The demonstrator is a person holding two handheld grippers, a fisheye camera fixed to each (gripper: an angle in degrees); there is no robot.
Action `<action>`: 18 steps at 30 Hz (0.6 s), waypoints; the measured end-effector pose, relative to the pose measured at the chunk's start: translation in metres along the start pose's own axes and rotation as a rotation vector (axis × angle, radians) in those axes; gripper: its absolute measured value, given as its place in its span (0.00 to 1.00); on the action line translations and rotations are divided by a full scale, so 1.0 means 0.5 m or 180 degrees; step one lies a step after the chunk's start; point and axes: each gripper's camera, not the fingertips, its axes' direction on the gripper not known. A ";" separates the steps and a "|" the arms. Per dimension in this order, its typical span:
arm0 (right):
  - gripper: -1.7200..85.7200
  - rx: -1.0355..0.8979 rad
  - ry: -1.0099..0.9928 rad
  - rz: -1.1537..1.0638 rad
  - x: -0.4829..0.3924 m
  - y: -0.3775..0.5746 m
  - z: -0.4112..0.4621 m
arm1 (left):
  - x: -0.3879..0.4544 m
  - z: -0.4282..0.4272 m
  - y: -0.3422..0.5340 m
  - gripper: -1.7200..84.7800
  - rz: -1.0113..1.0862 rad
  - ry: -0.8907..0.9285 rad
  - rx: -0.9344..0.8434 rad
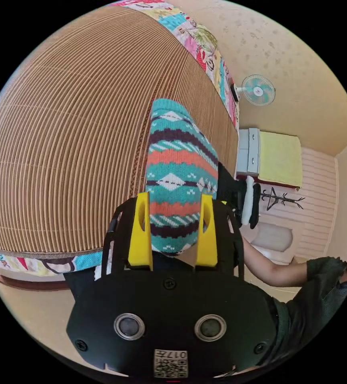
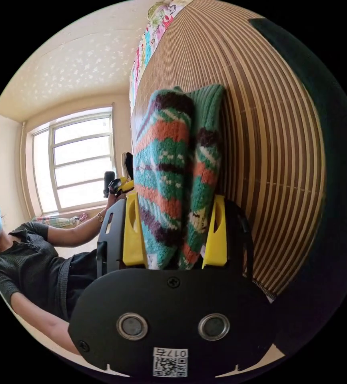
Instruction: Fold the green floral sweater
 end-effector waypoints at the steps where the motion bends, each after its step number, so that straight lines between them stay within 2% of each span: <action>1: 0.28 -0.0068 0.0216 0.0029 -0.012 -0.014 0.003 | -0.025 0.024 -0.029 0.23 0.0034 -0.0032 -0.0235; 3: 0.26 -0.0239 0.0343 0.0024 -0.026 -0.031 0.005 | -0.051 0.053 -0.066 0.24 0.0091 0.0065 -0.0506; 5: 0.25 -0.0272 0.0237 0.0057 -0.027 -0.035 -0.003 | -0.087 0.061 -0.100 0.23 0.0109 0.0469 -0.0664; 9: 0.25 -0.0074 -0.0018 0.0129 -0.039 -0.015 -0.016 | -0.135 0.051 -0.117 0.24 0.0008 0.0676 -0.0854; 13: 0.26 0.0109 0.0043 0.0093 -0.083 0.004 -0.006 | -0.126 0.044 -0.123 0.23 0.0018 0.0528 -0.1031; 18: 0.23 -0.0095 -0.0094 0.0140 -0.098 0.011 0.050 | -0.134 0.006 -0.115 0.23 -0.0081 0.0437 -0.0917</action>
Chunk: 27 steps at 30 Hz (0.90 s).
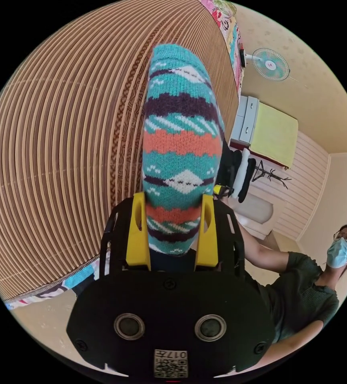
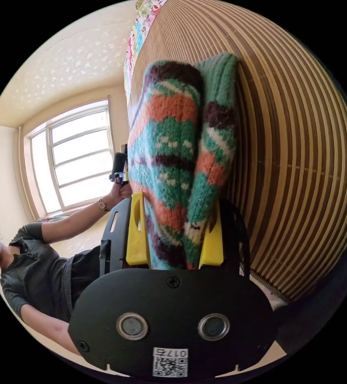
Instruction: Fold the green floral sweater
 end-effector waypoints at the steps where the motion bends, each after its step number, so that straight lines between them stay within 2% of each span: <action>1: 0.23 0.0044 -0.0070 0.0031 0.003 0.001 0.008 | 0.001 -0.006 0.002 0.23 0.0019 -0.0032 0.0004; 3: 0.22 0.0112 -0.0155 0.0021 0.005 -0.001 0.015 | -0.004 -0.013 0.001 0.23 0.0041 -0.0030 0.0005; 6: 0.20 0.0062 -0.0632 -0.0076 -0.007 -0.014 0.057 | -0.023 -0.025 0.002 0.23 -0.0035 0.0101 0.0041; 9: 0.18 0.0270 -0.0695 -0.0298 -0.074 -0.004 0.065 | -0.029 -0.057 0.021 0.21 -0.0146 0.0380 0.0190; 15: 0.16 0.0527 -0.0558 -0.0588 -0.217 0.079 -0.032 | 0.159 -0.049 0.039 0.19 0.0257 0.0586 0.0169; 20: 0.16 0.0742 0.0046 -0.0662 -0.306 0.167 -0.205 | 0.425 0.135 -0.030 0.19 0.0788 0.0723 -0.0138; 23: 0.16 0.0735 0.0851 -0.0717 -0.335 0.196 -0.312 | 0.559 0.304 -0.099 0.19 0.0923 0.0734 -0.0279; 26: 0.17 0.0609 0.1822 0.0053 -0.293 0.189 -0.380 | 0.652 0.499 -0.148 0.19 0.0609 0.0387 -0.0303; 27: 0.17 0.0631 0.2209 0.0587 -0.269 0.183 -0.394 | 0.666 0.536 -0.155 0.18 0.0505 0.0273 -0.0361</action>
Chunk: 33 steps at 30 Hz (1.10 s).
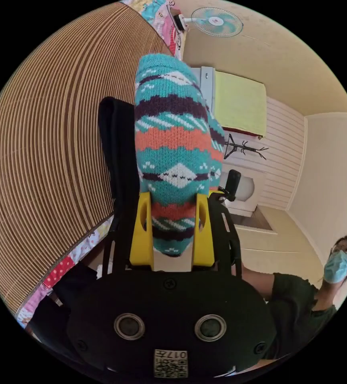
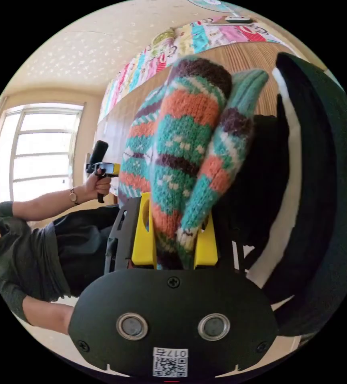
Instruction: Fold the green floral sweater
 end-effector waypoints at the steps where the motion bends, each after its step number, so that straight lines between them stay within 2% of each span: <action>1: 0.16 -0.0060 0.0358 0.0358 0.006 -0.005 0.004 | 0.016 0.068 -0.017 0.18 -0.0170 -0.0168 -0.0170; 3: 0.14 0.0017 0.0744 0.0566 -0.033 0.002 0.003 | 0.036 0.145 -0.020 0.14 -0.0358 -0.0279 -0.0387; 6: 0.07 0.0654 0.1441 0.0777 -0.151 0.068 -0.008 | 0.063 0.195 0.013 0.14 -0.0531 -0.0537 -0.0576; 9: 0.05 0.1300 0.1406 0.0702 -0.242 0.128 0.038 | 0.079 0.176 0.061 0.14 -0.0308 -0.0981 -0.0919; 11: 0.04 0.1268 0.1463 0.0809 -0.243 0.118 0.110 | 0.064 0.088 0.110 0.14 -0.0266 -0.1324 -0.0915; 13: 0.03 0.0575 0.1367 0.1083 -0.161 0.054 0.260 | 0.032 -0.018 0.150 0.13 -0.0498 -0.1483 -0.0720; 14: 0.03 0.0517 0.1288 0.1094 -0.141 0.044 0.293 | 0.008 -0.100 0.182 0.13 -0.0731 -0.1559 -0.0539; 17: 0.02 0.0465 0.0879 0.1324 -0.062 0.035 0.341 | -0.020 -0.313 0.288 0.12 -0.1363 -0.1771 0.0069; 18: 0.02 0.0379 0.0553 0.1519 -0.027 0.030 0.330 | -0.018 -0.352 0.314 0.12 -0.1470 -0.1796 0.0222; 20: 0.02 0.0309 0.0142 0.1785 0.008 0.032 0.310 | 0.005 -0.479 0.417 0.12 -0.1792 -0.1741 0.0857; 23: 0.02 0.1152 0.0136 0.1684 -0.049 0.112 0.255 | 0.048 -0.554 0.533 0.12 -0.1980 -0.1440 0.1535; 24: 0.02 0.1454 0.0014 0.1601 -0.082 0.154 0.250 | 0.056 -0.559 0.552 0.12 -0.1987 -0.1374 0.1638; 26: 0.02 0.1618 -0.0269 0.1665 -0.124 0.206 0.274 | 0.081 -0.556 0.616 0.12 -0.2014 -0.1164 0.1939; 29: 0.02 0.1355 -0.1173 0.1688 -0.185 0.232 0.382 | 0.078 -0.512 0.680 0.09 -0.2212 -0.0972 0.2080; 30: 0.02 0.1187 -0.1668 0.1679 -0.212 0.223 0.436 | 0.074 -0.500 0.692 0.08 -0.2227 -0.0908 0.2099; 33: 0.02 0.0921 -0.2730 0.1328 -0.309 0.156 0.542 | 0.046 -0.452 0.751 0.09 -0.2189 -0.0228 0.2370</action>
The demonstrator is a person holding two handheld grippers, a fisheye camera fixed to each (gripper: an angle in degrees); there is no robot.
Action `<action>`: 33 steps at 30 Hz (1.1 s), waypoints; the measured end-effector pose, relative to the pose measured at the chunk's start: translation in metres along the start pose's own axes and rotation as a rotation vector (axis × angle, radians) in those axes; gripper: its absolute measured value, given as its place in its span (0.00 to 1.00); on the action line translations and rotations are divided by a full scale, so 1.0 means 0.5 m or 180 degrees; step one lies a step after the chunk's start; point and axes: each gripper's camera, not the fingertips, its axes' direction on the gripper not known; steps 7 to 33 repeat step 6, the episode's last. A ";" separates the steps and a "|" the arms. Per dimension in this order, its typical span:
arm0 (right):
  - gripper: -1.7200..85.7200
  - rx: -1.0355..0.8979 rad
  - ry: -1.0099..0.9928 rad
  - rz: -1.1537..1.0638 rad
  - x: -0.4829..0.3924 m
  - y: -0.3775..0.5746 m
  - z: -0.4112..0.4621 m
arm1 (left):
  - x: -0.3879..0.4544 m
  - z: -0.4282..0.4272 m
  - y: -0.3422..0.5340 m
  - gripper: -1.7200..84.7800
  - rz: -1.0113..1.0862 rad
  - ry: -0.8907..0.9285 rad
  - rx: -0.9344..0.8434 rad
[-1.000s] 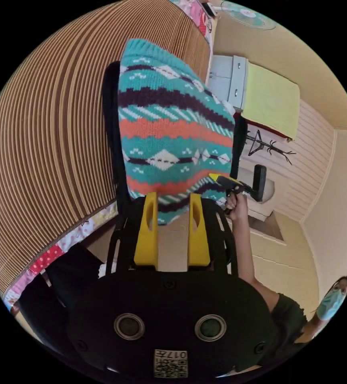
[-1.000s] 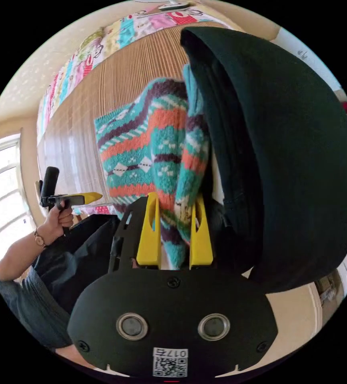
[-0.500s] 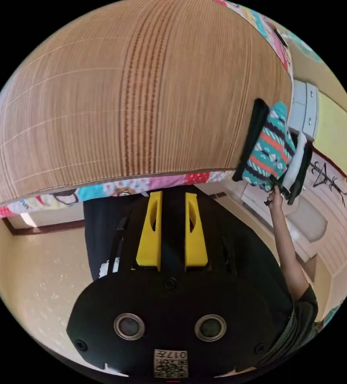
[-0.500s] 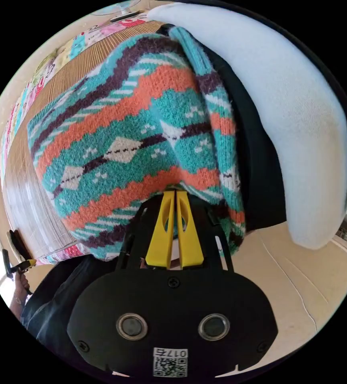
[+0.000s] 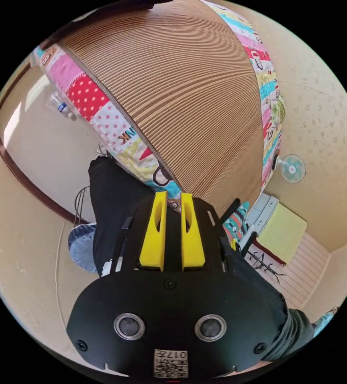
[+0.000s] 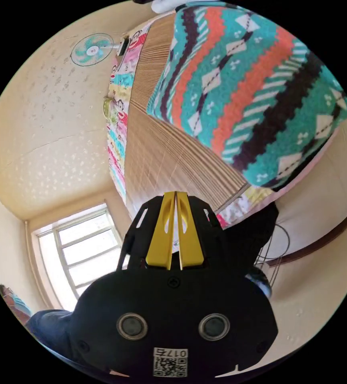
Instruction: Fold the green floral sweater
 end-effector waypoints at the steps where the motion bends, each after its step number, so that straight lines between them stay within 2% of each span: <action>1: 0.02 -0.0376 -0.0227 -0.0173 -0.023 -0.013 0.077 | -0.017 -0.013 0.006 0.09 -0.0111 0.0269 0.0087; 4: 0.02 -0.1439 -0.0245 -0.0851 -0.143 -0.019 0.277 | -0.003 -0.088 -0.003 0.09 -0.0127 0.0488 0.0486; 6: 0.02 -0.1806 0.0031 -0.1310 -0.228 0.003 0.372 | 0.032 -0.135 -0.025 0.09 -0.0062 0.0308 0.0612; 33: 0.02 -0.1806 0.0031 -0.1310 -0.228 0.003 0.372 | 0.032 -0.135 -0.025 0.09 -0.0062 0.0308 0.0612</action>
